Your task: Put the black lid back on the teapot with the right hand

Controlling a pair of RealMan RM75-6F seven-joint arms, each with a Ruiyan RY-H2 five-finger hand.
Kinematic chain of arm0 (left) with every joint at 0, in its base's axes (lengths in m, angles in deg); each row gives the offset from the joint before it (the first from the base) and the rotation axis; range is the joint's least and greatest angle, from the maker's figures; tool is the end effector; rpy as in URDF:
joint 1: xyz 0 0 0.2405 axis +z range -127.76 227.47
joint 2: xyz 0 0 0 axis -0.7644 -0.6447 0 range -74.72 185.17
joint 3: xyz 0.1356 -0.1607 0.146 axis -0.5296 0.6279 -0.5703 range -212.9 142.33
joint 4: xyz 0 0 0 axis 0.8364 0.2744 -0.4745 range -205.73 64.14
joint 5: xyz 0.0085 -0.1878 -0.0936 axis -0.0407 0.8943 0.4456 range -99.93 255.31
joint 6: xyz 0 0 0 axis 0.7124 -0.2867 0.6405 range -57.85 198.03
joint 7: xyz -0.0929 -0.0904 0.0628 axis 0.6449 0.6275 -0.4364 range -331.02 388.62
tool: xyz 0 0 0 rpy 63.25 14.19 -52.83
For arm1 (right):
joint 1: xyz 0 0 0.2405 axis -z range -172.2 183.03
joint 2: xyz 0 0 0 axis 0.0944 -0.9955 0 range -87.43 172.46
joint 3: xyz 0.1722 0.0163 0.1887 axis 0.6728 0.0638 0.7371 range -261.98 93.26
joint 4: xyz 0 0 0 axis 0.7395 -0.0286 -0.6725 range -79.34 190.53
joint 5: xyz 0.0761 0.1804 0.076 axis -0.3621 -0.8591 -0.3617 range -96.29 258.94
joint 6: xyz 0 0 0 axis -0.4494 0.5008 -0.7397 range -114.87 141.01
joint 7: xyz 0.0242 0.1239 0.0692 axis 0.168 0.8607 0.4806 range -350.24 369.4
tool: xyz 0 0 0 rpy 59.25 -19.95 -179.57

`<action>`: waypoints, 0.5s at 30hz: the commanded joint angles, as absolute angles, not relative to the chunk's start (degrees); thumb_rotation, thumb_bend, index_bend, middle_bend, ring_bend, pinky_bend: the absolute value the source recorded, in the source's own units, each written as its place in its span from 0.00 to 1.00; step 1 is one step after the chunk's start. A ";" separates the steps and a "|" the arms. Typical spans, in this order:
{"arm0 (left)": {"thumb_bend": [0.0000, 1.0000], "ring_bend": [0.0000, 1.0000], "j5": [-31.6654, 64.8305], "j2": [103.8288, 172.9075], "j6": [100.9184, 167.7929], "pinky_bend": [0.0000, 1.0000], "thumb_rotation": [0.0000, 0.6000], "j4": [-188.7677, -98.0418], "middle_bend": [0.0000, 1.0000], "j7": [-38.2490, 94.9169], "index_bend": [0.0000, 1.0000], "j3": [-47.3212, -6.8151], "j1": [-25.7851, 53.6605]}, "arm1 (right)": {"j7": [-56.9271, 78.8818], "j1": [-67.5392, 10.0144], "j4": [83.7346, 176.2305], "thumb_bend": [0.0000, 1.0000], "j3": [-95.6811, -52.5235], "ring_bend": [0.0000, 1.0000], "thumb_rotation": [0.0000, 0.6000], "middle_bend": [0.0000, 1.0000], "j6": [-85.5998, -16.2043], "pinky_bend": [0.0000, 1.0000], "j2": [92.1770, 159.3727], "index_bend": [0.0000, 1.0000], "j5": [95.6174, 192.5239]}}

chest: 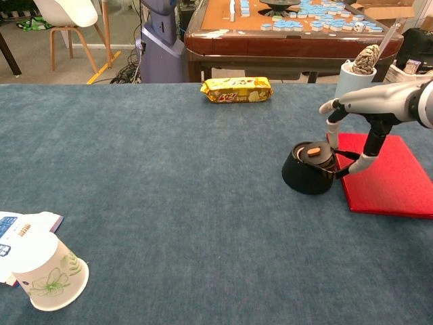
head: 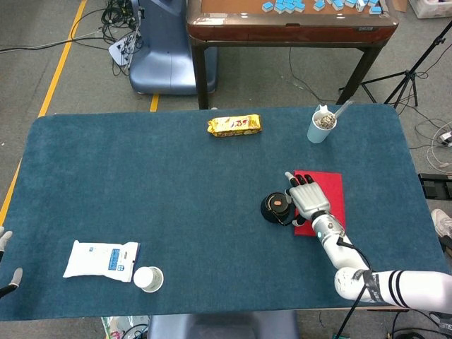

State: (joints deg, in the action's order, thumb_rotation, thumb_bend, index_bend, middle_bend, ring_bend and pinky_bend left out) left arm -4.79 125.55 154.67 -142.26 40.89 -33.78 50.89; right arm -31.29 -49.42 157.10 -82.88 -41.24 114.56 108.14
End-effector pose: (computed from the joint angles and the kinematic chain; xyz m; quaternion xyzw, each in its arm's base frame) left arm -0.3955 0.1404 0.1663 -0.5549 -0.4203 -0.3298 0.6377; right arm -0.1691 -0.3454 0.0403 0.7611 -0.4066 0.1656 0.4776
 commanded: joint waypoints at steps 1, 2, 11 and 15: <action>0.38 0.00 -4.61 125.52 154.54 0.00 1.00 -142.29 0.00 40.83 0.00 -33.73 50.92 | -31.11 -49.62 156.65 0.15 -82.96 0.00 1.00 0.00 -40.81 0.00 114.84 0.41 107.95; 0.38 0.00 -4.55 125.58 154.45 0.00 1.00 -142.21 0.00 40.87 0.00 -33.73 50.92 | -31.07 -49.68 156.46 0.15 -83.02 0.00 1.00 0.00 -40.66 0.00 114.94 0.41 107.89; 0.38 0.00 -4.13 125.44 154.35 0.00 1.00 -142.35 0.00 40.73 0.00 -33.49 51.06 | -31.41 -50.51 155.68 0.14 -83.67 0.00 1.00 0.00 -40.09 0.00 115.42 0.41 106.92; 0.38 0.00 -4.04 125.44 154.55 0.00 1.00 -142.40 0.00 40.64 0.00 -33.45 51.25 | -31.56 -50.72 155.78 0.13 -83.96 0.00 1.00 0.00 -40.28 0.00 115.42 0.41 106.43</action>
State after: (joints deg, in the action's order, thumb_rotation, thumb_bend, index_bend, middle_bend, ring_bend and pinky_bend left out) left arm -4.04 125.45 154.57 -142.41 40.63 -33.45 51.27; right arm -31.56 -50.69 155.77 -83.94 -40.26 115.42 106.46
